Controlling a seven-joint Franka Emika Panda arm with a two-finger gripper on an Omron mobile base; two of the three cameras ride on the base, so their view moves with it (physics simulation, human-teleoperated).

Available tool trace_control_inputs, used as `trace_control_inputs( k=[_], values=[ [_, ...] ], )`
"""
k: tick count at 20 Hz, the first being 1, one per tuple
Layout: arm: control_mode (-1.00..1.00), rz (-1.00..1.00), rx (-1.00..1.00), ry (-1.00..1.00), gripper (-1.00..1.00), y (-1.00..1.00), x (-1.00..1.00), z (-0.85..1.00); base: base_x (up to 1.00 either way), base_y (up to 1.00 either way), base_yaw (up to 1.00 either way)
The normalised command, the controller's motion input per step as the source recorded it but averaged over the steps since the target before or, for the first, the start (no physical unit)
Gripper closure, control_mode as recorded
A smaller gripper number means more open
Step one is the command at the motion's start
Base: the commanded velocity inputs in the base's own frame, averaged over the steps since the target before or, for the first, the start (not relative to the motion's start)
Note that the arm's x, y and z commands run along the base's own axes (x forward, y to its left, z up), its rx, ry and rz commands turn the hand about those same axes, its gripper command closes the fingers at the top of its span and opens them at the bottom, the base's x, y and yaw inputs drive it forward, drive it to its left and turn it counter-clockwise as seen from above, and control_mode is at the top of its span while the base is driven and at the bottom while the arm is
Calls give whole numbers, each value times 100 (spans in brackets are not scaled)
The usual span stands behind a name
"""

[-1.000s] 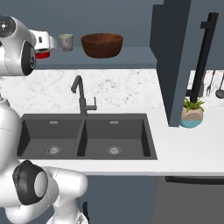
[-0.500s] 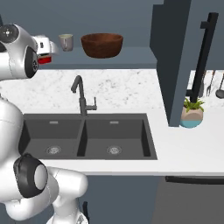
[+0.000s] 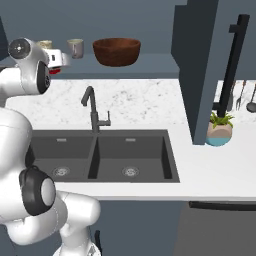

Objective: Gather all objects into one cabinet and sort the glasses and bowls to opposite sides.

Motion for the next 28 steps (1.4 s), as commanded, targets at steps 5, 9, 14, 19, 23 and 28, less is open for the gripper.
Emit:
trace_control_inputs(
  k=[5,9,14,19,23,28],
  values=[
    [-100,0,0,0,100,1,66,-9,0,0,0],
    [-100,0,0,0,100,4,69,-21,0,0,0],
    [-100,0,-2,0,-100,16,60,-38,0,0,0],
    [-100,0,-3,0,-100,42,43,-37,0,0,0],
    [-100,0,0,0,-100,21,21,-22,0,0,0],
    [-100,0,0,0,-100,12,15,-16,0,0,0]
  ],
)
